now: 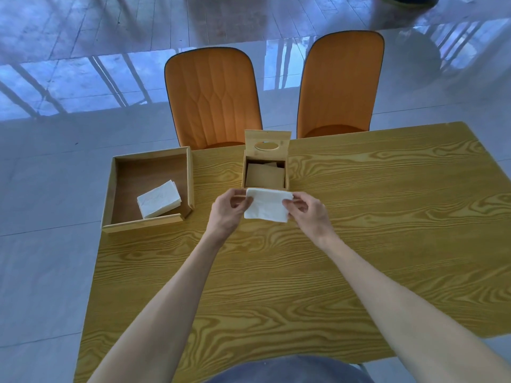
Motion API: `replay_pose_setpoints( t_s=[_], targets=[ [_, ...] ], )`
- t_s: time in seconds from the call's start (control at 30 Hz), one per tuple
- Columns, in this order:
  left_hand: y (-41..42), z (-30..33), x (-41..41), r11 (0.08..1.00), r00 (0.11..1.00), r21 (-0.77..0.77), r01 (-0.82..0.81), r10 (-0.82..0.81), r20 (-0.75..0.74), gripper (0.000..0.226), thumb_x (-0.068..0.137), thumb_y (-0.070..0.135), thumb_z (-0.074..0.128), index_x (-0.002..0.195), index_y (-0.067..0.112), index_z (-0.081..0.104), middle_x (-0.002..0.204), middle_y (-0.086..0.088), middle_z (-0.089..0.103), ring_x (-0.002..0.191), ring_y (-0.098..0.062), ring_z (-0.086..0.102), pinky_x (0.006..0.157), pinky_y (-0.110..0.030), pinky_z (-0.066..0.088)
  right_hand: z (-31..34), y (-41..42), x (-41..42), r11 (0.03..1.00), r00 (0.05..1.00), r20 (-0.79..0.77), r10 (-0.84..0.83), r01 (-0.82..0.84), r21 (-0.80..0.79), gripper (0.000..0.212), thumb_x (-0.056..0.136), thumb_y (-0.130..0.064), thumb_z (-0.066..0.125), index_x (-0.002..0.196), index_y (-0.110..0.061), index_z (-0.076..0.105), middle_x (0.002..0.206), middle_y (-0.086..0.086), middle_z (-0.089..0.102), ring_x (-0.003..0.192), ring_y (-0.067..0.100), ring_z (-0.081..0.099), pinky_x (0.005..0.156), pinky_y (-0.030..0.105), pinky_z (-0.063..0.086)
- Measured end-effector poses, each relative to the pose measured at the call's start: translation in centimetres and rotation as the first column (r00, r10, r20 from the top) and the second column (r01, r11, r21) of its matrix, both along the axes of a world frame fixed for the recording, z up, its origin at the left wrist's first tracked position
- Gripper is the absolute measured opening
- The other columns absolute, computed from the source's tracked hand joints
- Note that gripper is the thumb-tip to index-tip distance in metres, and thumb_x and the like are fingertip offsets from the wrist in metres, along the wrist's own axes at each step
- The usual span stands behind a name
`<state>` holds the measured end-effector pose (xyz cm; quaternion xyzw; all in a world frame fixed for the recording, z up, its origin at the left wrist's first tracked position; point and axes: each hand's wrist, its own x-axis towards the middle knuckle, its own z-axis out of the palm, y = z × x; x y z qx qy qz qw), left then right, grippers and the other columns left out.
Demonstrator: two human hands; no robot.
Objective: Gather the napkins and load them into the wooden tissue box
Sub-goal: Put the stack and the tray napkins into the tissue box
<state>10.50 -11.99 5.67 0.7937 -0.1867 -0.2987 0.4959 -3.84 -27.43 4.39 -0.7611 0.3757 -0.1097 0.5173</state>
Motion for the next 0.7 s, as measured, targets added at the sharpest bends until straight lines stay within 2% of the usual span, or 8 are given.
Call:
replay_pose_setpoints(
  t_s=[0.07, 0.23, 0.37, 0.43, 0.57, 0.63, 0.7],
  targets=[
    [-1.1, 0.6, 1.2, 0.999, 0.999, 0.001, -0.034, 0.034, 0.016, 0.033, 0.093, 0.030, 0.066, 0.120, 0.011, 0.064, 0.105, 0.000, 0.070, 0.096, -0.012, 0.065, 0.071, -0.013, 0.048, 0.8, -1.0, 1.7, 1.000, 1.000, 0.016, -0.009, 0.009, -0.007, 0.037, 0.094, -0.035, 0.063, 0.122, -0.012, 0.061, 0.091, -0.002, 0.072, 0.080, 0.014, 0.072, 0.069, 0.031, 0.059],
    [-3.9, 1.0, 3.9, 0.993, 0.993, 0.019, -0.116, 0.115, 0.040, 0.031, 0.091, 0.033, 0.067, 0.116, 0.014, 0.067, 0.106, 0.000, 0.071, 0.099, -0.014, 0.066, 0.079, -0.023, 0.051, 1.4, -2.9, 5.2, 0.998, 0.999, 0.008, -0.053, 0.053, -0.027, 0.038, 0.094, -0.037, 0.062, 0.124, -0.013, 0.060, 0.087, 0.000, 0.072, 0.072, 0.011, 0.071, 0.065, 0.030, 0.058],
    [-5.5, 0.8, 5.1, 0.988, 0.986, 0.051, -0.148, 0.143, 0.084, 0.031, 0.092, 0.034, 0.066, 0.116, 0.015, 0.070, 0.110, 0.000, 0.072, 0.104, -0.015, 0.066, 0.092, -0.032, 0.053, 1.4, -3.9, 7.0, 0.994, 0.995, -0.020, -0.100, 0.098, -0.056, 0.036, 0.094, -0.038, 0.062, 0.122, -0.015, 0.061, 0.080, 0.000, 0.072, 0.073, 0.015, 0.072, 0.072, 0.040, 0.061],
    [-6.0, 0.7, 5.4, 0.987, 0.985, 0.076, -0.141, 0.133, 0.108, 0.031, 0.093, 0.035, 0.065, 0.117, 0.016, 0.070, 0.111, 0.000, 0.073, 0.105, -0.016, 0.066, 0.093, -0.034, 0.053, 1.1, -4.1, 7.5, 0.992, 0.993, -0.037, -0.116, 0.114, -0.060, 0.035, 0.095, -0.039, 0.060, 0.120, -0.015, 0.062, 0.079, -0.003, 0.070, 0.073, 0.016, 0.072, 0.074, 0.043, 0.061],
    [-6.6, 0.3, 5.6, 0.975, 0.974, 0.144, -0.169, 0.143, 0.175, 0.028, 0.092, 0.037, 0.064, 0.114, 0.022, 0.070, 0.102, 0.005, 0.074, 0.097, -0.017, 0.068, 0.086, -0.038, 0.056, 0.7, -4.5, 8.1, 0.989, 0.988, -0.089, -0.127, 0.119, -0.086, 0.039, 0.095, -0.042, 0.058, 0.120, -0.013, 0.063, 0.101, 0.005, 0.073, 0.086, 0.021, 0.072, 0.080, 0.045, 0.059],
    [-6.8, 0.0, 5.6, 0.966, 0.969, 0.185, -0.180, 0.141, 0.204, 0.027, 0.092, 0.037, 0.063, 0.114, 0.023, 0.071, 0.103, 0.005, 0.075, 0.096, -0.018, 0.069, 0.084, -0.038, 0.056, 0.8, -4.5, 8.4, 0.984, 0.986, -0.110, -0.128, 0.112, -0.138, 0.039, 0.096, -0.040, 0.057, 0.119, -0.009, 0.066, 0.107, 0.008, 0.073, 0.093, 0.023, 0.070, 0.082, 0.039, 0.058],
    [-7.1, -0.1, 5.6, 0.959, 0.966, 0.218, -0.180, 0.131, 0.222, 0.026, 0.093, 0.037, 0.061, 0.113, 0.022, 0.071, 0.105, 0.005, 0.075, 0.096, -0.019, 0.068, 0.081, -0.037, 0.055, 0.9, -4.5, 8.6, 0.975, 0.983, -0.131, -0.129, 0.101, -0.199, 0.036, 0.097, -0.036, 0.055, 0.112, -0.006, 0.070, 0.105, 0.010, 0.073, 0.094, 0.024, 0.067, 0.075, 0.033, 0.053]
  ],
)
